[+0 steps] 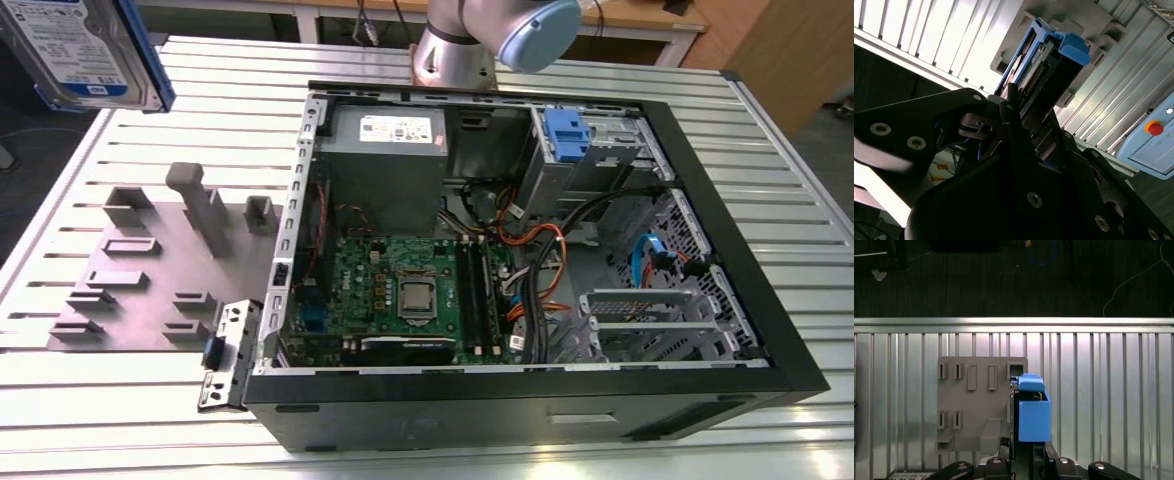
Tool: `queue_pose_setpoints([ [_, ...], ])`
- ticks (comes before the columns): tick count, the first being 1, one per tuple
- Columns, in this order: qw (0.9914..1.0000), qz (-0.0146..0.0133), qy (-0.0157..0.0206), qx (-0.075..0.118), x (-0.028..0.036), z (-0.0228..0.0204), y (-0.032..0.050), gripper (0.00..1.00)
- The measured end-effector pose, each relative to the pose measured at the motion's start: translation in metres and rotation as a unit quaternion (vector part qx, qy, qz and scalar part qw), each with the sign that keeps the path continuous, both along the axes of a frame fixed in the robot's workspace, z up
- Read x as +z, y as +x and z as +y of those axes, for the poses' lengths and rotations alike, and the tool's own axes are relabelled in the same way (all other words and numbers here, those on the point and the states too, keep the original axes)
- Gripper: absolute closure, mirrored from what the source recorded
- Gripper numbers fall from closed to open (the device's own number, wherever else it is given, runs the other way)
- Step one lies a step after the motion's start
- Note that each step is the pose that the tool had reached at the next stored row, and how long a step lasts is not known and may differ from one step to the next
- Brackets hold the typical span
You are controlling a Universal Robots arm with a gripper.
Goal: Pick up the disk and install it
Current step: 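Pick up the disk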
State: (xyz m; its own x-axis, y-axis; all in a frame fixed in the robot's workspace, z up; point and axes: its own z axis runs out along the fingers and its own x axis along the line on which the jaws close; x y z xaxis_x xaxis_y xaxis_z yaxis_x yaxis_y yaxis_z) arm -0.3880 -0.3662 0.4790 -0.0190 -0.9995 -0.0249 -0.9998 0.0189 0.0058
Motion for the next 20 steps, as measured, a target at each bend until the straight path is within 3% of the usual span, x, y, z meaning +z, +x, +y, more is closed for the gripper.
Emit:
queue_pose_setpoints([
  [20, 1.0, 0.0, 0.0, 0.0, -0.0003, 0.0, 0.0414, 0.65],
])
